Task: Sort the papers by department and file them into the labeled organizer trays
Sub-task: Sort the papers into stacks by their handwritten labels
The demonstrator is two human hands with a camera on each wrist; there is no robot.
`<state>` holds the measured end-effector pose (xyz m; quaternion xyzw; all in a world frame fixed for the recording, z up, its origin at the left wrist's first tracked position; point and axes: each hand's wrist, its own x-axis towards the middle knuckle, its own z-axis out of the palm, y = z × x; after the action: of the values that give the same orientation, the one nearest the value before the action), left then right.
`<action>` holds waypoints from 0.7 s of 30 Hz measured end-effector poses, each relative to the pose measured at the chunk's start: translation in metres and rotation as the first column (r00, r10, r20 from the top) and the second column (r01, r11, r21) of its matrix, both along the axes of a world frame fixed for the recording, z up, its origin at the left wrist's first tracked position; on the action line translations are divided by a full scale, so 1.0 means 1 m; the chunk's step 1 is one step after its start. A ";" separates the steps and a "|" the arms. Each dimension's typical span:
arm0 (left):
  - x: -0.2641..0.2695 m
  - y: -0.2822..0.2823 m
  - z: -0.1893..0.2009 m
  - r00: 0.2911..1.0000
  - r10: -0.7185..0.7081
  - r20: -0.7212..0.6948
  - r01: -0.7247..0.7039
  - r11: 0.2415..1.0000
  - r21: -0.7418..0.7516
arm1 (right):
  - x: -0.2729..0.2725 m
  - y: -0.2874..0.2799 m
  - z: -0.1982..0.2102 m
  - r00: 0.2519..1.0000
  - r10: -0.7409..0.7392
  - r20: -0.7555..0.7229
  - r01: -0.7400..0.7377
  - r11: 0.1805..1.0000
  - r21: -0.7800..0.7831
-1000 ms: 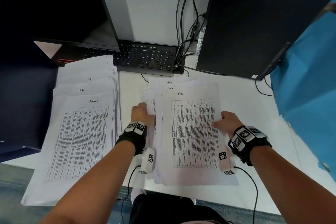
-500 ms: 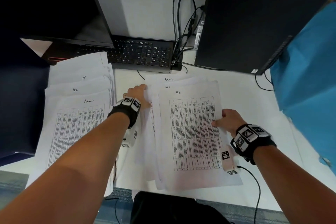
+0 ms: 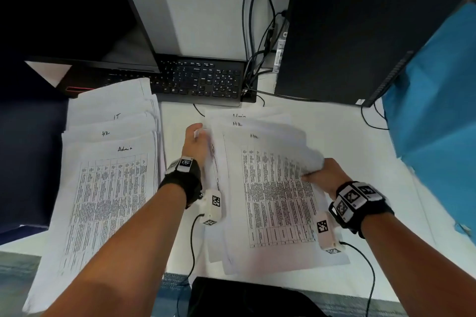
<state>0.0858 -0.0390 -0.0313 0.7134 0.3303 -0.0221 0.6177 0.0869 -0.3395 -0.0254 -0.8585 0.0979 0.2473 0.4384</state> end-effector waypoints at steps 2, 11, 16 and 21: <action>0.002 0.002 0.002 0.999 0.015 -0.037 -0.019 0.992 -0.123 | -0.003 -0.003 0.005 0.987 0.150 0.053 -0.149 0.988 -0.028; -0.005 -0.006 0.017 0.988 0.149 -0.051 -0.157 0.909 -0.387 | 0.006 -0.001 -0.008 0.998 0.060 0.012 -0.059 0.997 -0.058; -0.005 -0.008 0.017 0.987 0.117 -0.106 -0.148 0.916 -0.372 | 0.010 0.004 -0.010 0.998 -0.041 -0.050 0.038 0.998 -0.045; -0.016 -0.020 0.016 0.982 -0.159 -0.103 0.155 0.987 -0.049 | 0.014 0.011 -0.011 0.987 0.048 -0.155 -0.071 0.987 -0.146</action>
<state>0.0695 -0.0591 -0.0153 0.7222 0.3049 -0.1155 0.6100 0.1011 -0.3287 -0.0364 -0.8705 0.1234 0.3167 0.3558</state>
